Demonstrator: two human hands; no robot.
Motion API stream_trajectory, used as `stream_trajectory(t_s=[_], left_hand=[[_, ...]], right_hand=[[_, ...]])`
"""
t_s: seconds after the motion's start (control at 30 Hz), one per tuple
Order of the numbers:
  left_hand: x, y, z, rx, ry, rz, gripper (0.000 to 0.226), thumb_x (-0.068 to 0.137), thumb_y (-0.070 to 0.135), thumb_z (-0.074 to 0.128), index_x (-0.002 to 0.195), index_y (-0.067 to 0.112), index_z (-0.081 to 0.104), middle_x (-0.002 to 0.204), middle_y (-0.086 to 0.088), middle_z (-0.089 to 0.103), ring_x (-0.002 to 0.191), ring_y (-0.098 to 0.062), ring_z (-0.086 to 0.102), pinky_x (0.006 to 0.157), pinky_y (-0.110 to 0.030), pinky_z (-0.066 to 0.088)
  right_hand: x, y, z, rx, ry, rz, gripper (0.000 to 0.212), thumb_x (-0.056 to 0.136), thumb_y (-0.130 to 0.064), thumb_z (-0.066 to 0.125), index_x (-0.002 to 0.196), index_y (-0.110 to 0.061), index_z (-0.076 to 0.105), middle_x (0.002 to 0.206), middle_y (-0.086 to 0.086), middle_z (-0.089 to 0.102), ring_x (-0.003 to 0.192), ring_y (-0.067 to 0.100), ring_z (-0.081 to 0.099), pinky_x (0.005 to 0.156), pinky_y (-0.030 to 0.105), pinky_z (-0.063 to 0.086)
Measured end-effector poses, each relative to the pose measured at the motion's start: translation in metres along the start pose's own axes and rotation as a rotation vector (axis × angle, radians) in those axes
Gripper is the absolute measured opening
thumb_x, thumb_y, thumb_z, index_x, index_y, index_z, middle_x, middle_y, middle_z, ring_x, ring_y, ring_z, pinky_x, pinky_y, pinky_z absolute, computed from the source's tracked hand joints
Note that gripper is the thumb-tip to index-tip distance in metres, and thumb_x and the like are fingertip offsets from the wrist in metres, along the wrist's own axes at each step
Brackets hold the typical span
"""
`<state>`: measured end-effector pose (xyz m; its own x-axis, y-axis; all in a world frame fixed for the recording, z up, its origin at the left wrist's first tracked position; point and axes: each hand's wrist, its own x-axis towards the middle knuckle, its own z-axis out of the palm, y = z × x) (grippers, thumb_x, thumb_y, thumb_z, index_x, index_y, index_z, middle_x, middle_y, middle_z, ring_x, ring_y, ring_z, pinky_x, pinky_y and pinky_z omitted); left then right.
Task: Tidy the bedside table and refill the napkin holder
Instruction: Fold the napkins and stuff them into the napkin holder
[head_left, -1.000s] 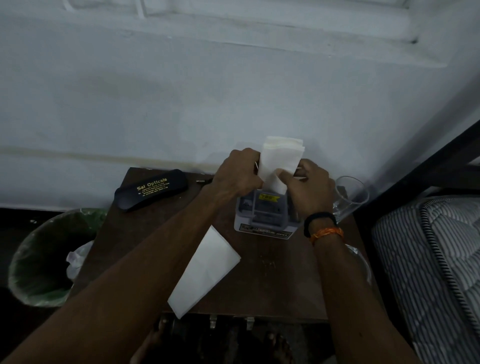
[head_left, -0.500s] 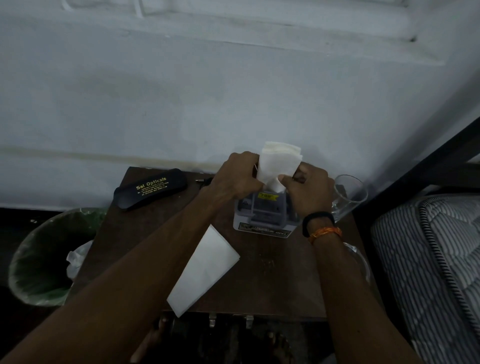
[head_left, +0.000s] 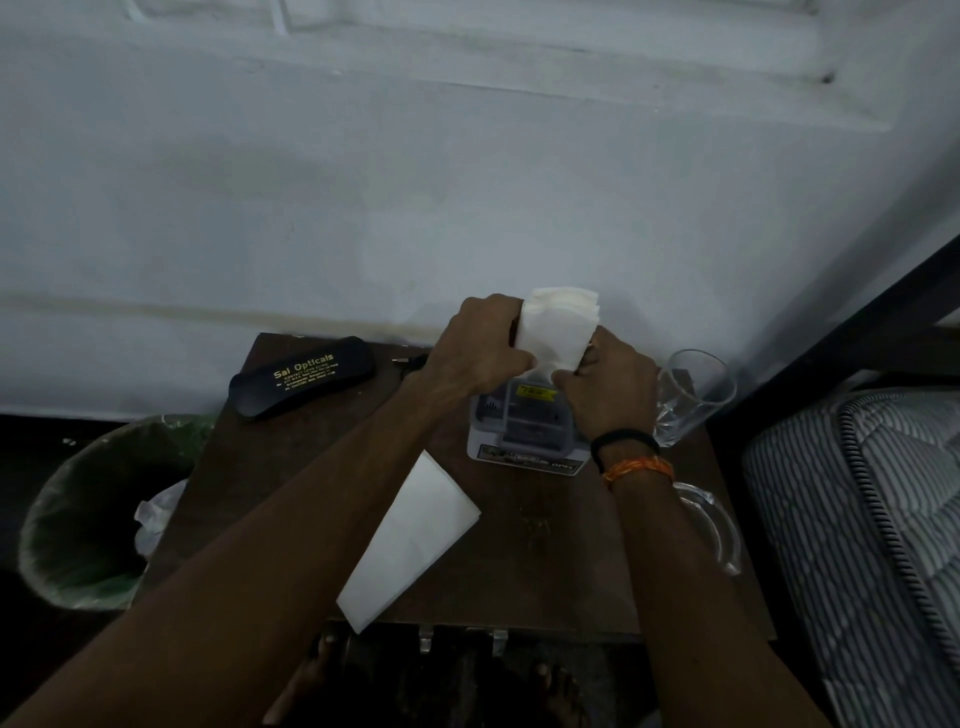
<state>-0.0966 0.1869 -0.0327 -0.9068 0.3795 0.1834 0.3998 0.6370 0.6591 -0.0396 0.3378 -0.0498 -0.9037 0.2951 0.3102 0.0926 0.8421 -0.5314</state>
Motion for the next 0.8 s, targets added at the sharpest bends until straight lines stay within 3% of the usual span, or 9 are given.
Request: stream_trajectory(t_s=[0.17,0.37,0.47,0.53,0.7,0.8], left_hand=[[0.0,0.001,-0.003,-0.037,0.034,-0.007,0.036,0.072,0.02,0.079,0.104,0.004,0.071,0.097,-0.012,0.074,0.085,-0.025,0.067,0.073,-0.037,0.058],[0.002,0.002,-0.003,-0.02,0.006,-0.027,0.033,0.071,0.019,0.08,0.098,0.003,0.071,0.092,-0.013,0.073,0.082,-0.028,0.067,0.073,-0.042,0.059],[0.001,0.001,-0.002,-0.013,0.008,-0.033,0.034,0.07,0.02,0.08,0.098,0.003,0.071,0.092,-0.012,0.073,0.082,-0.028,0.067,0.073,-0.043,0.058],[0.0,0.001,-0.001,-0.007,0.018,-0.034,0.034,0.07,0.02,0.08,0.098,0.004,0.071,0.091,-0.012,0.073,0.081,-0.028,0.067,0.072,-0.042,0.058],[-0.004,0.0,0.004,0.028,0.004,-0.032,0.035,0.07,0.022,0.079,0.101,0.007,0.069,0.095,-0.012,0.073,0.085,-0.03,0.067,0.072,-0.041,0.058],[-0.005,0.0,0.005,0.049,-0.033,-0.034,0.037,0.069,0.024,0.076,0.101,0.009,0.068,0.095,-0.011,0.072,0.086,-0.031,0.067,0.071,-0.041,0.058]], right_hand=[[-0.001,-0.004,0.003,0.047,0.016,0.036,0.048,0.072,-0.023,0.08,0.116,-0.014,0.066,0.1,0.009,0.074,0.091,0.027,0.069,0.075,0.03,0.051],[0.001,-0.004,0.004,-0.017,-0.033,0.063,0.026,0.075,-0.016,0.072,0.1,-0.01,0.069,0.092,0.011,0.074,0.085,0.029,0.067,0.066,0.022,0.038],[0.003,-0.005,-0.004,0.012,-0.08,0.064,0.009,0.071,-0.009,0.071,0.079,-0.011,0.065,0.077,0.01,0.069,0.073,0.028,0.062,0.056,0.02,0.032],[0.003,-0.006,-0.01,-0.009,-0.076,0.046,0.016,0.07,-0.007,0.069,0.067,-0.015,0.056,0.069,0.008,0.063,0.064,0.024,0.054,0.048,0.019,0.023],[0.003,-0.005,-0.009,-0.053,-0.086,0.011,0.024,0.072,-0.006,0.067,0.063,-0.017,0.048,0.064,0.005,0.056,0.061,0.024,0.052,0.052,0.021,0.023],[0.002,-0.007,-0.009,0.016,-0.081,0.053,0.012,0.073,-0.013,0.069,0.066,-0.012,0.059,0.064,0.002,0.059,0.062,0.022,0.055,0.048,0.02,0.029]])
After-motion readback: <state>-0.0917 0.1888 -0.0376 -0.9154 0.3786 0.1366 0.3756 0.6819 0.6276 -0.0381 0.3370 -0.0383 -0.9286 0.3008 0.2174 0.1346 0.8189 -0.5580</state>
